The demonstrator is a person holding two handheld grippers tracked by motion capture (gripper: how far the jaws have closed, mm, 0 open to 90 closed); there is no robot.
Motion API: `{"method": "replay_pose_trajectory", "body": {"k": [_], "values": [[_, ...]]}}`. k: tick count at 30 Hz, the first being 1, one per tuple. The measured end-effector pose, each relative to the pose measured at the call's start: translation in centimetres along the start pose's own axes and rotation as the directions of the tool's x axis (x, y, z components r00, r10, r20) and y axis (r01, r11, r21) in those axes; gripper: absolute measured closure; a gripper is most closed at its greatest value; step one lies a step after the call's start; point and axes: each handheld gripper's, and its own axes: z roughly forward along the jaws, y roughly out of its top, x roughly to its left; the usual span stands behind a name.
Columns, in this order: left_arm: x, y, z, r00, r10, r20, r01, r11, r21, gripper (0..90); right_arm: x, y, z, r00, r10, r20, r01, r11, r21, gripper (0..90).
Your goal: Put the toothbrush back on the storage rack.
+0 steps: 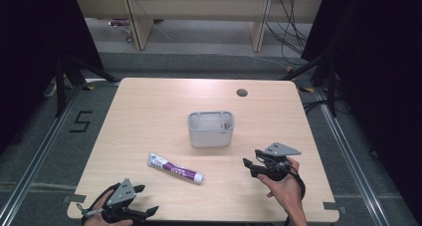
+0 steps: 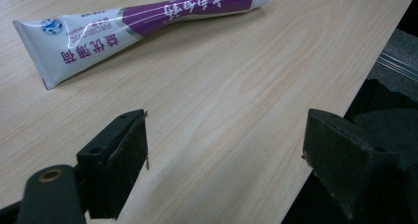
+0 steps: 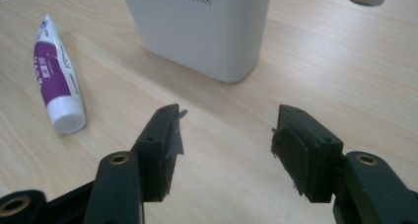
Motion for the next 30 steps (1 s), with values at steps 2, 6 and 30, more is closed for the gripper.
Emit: {"method": "replay_pose_trajectory", "body": {"k": [2, 6, 30], "values": [[0.2, 0.1, -0.1, 0.9997, 0.025, -0.004, -0.025, 0.9994, 0.025, 16.9, -0.1, -0.7, -0.1, 0.9998, 0.018, 0.002, -0.018, 1.000, -0.005, 43.8], [-0.1, 0.2, 0.2, 1.0000, 0.007, 0.007, -0.007, 0.9999, 0.008, 16.9, -0.6, -1.8, -0.6, 0.9997, -0.017, 0.020, 0.017, 1.000, 0.000, 43.4], [-0.1, 0.1, 0.2, 0.9999, 0.000, 0.011, 0.000, 1.0000, 0.006, 16.9, 0.1, -5.9, -3.0, 0.9954, 0.080, 0.053, -0.083, 0.996, 0.046, 26.0]]}}
